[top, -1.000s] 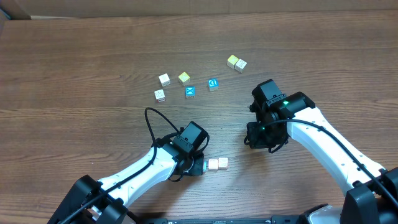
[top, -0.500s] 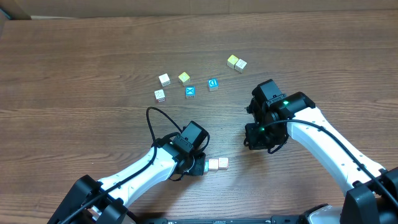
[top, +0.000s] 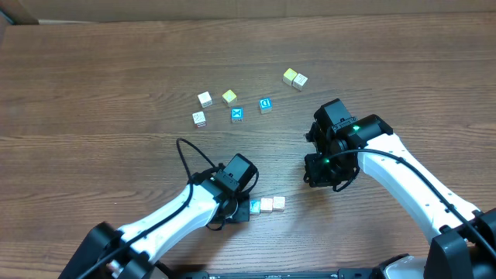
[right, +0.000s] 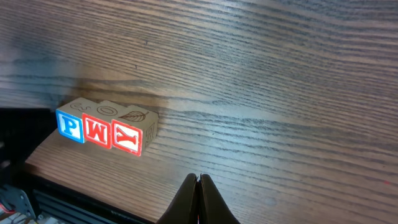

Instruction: Flip 3 blocks

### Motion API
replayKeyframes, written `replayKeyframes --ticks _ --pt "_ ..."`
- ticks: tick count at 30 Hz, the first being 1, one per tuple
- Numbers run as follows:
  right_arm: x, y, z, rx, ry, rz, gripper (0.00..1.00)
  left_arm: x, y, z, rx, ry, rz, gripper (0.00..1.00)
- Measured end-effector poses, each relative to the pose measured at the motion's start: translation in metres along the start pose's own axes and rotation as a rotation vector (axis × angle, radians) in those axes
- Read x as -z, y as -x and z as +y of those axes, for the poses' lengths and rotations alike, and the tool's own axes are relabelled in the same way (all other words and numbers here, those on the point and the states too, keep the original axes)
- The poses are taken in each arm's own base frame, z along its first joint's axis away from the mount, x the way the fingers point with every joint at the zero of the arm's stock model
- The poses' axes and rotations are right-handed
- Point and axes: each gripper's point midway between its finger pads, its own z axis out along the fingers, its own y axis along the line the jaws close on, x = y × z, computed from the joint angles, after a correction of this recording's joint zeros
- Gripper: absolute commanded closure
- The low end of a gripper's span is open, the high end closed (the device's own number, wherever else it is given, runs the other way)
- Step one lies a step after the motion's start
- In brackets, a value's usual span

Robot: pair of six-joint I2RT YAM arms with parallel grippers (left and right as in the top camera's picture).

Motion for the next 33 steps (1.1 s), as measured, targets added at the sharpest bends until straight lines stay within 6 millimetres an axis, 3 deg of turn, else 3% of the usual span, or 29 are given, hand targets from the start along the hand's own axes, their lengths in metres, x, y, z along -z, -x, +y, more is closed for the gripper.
replayKeyframes --ticks 4,8,20,27,33 --pt "0.000 0.002 0.001 0.006 0.002 -0.007 0.96 0.022 -0.002 -0.007 -0.020 -0.052 -0.048 0.96" --pt "0.000 0.004 0.001 0.009 0.004 -0.015 0.96 0.029 -0.011 -0.020 -0.073 -0.090 -0.047 0.96" --pt "0.000 0.004 0.001 0.013 0.004 -0.018 0.96 0.010 -0.027 -0.042 -0.132 -0.101 0.006 0.96" --pt "0.000 0.004 0.001 0.015 0.005 -0.018 0.96 -0.008 -0.028 -0.042 -0.112 -0.076 0.044 0.96" --pt "0.000 0.004 0.001 0.015 0.005 -0.017 0.96 -0.011 -0.027 -0.042 -0.109 -0.073 0.045 0.96"
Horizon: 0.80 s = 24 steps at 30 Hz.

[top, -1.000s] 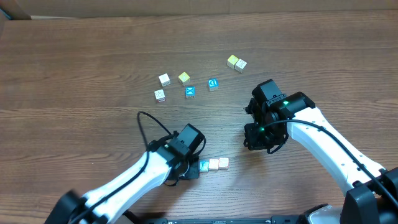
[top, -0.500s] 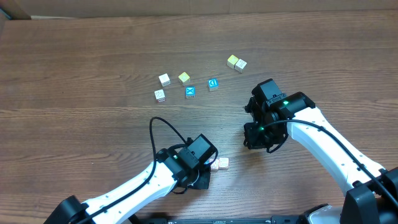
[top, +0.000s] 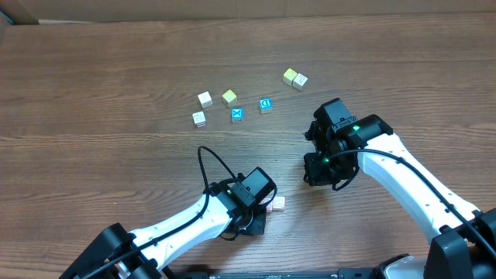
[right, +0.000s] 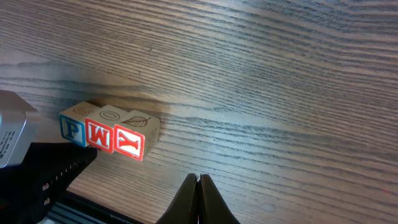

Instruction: Flip 3 blocks

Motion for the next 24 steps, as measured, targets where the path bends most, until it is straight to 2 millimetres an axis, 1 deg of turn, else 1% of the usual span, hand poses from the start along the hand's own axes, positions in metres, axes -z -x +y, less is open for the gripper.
replayKeyframes --ticks 24 --pt "0.0000 -0.0004 0.0027 0.001 0.015 0.003 0.96 0.0002 0.0088 0.0019 0.005 0.017 -0.044 0.96"
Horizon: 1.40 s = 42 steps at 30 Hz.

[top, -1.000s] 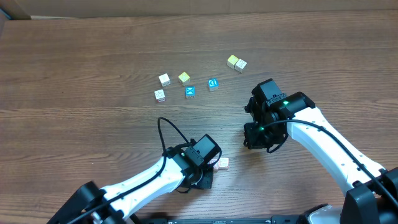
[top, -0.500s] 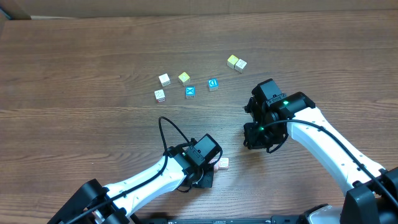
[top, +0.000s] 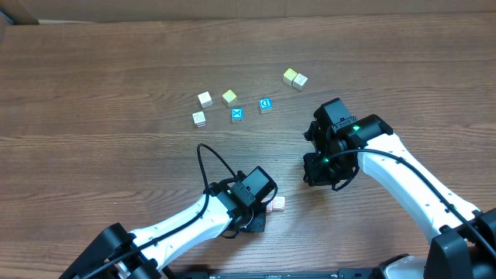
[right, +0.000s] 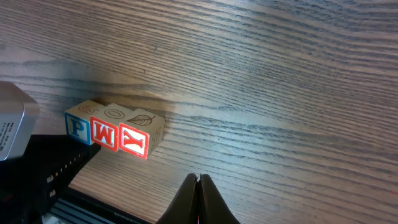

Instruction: Flip 3 blocks

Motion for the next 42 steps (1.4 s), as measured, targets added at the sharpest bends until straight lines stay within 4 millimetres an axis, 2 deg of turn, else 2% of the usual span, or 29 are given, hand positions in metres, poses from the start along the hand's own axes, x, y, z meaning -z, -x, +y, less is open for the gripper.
replayKeyframes --ticks 42 --pt "0.000 0.000 0.000 0.000 0.002 0.001 0.96 0.001 0.010 0.000 0.028 -0.009 -0.035 0.96"
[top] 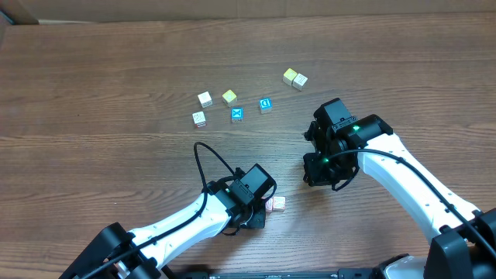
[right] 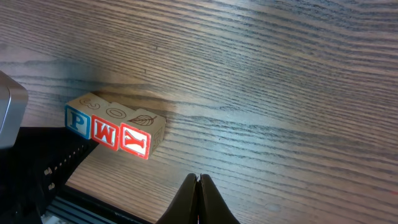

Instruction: Flip 3 blocks

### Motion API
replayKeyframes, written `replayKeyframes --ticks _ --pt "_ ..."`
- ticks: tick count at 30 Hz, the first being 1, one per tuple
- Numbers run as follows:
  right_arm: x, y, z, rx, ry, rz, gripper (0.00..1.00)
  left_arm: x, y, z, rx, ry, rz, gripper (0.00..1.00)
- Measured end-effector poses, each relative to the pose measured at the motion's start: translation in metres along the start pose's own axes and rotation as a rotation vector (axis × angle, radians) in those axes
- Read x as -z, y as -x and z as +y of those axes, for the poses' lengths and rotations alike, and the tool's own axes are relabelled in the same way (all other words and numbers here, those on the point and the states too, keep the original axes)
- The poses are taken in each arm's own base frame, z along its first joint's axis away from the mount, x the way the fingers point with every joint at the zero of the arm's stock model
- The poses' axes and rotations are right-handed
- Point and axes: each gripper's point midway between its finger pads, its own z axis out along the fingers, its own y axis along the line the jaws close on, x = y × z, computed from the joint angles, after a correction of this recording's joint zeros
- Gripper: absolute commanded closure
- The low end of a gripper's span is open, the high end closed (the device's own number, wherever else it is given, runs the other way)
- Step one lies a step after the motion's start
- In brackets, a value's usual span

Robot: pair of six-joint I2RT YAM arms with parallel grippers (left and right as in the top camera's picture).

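Observation:
Three lettered blocks lie in a touching row near the table's front edge: a blue P block (right: 78, 120), a red W block (right: 104, 130) and a red Y block (right: 137, 140). Overhead, only the row's right end block (top: 276, 204) shows. My left gripper (top: 256, 215) covers the others, and its fingers are hidden, so open or shut is unclear. Its black body (right: 37, 177) sits just left of and below the row in the right wrist view. My right gripper (right: 199, 178) is shut on nothing, hovering off to the row's right (top: 318, 177).
Several loose blocks lie farther back: white ones (top: 204, 98) (top: 199, 118), a yellow-green one (top: 229, 97), two blue ones (top: 236, 114) (top: 265, 104), and a pair at the back right (top: 294, 77). The table's front edge (right: 93, 193) runs just beside the row.
My left gripper has shifted a little to the left beside the row. The three blocks show the same faces and lie about where they were. The right gripper stays still and shut.
At first my left gripper stood left of the row, all three blocks showing overhead. Later it was over the row, hiding all but the right end block, and the row sat slightly farther right. It has stayed there since, P, W and Y still facing the right wrist camera.

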Motion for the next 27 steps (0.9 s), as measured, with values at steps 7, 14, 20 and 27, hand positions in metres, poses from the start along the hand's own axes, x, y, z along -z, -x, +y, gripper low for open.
replayKeyframes --ticks 7,14,20,27 --pt "0.000 0.000 0.000 0.000 0.000 -0.001 0.96 0.000 0.003 -0.003 -0.002 -0.013 -0.011 0.96" --pt "0.000 0.000 0.000 0.000 0.001 -0.001 0.96 0.000 0.003 -0.006 -0.002 -0.029 -0.008 0.96" --pt "0.000 0.000 0.000 0.000 0.000 0.000 0.96 0.000 0.003 -0.006 -0.003 -0.029 -0.007 0.96" --pt "0.000 0.000 0.000 0.000 0.000 0.000 0.96 0.019 -0.010 0.006 0.004 0.023 0.026 0.96"
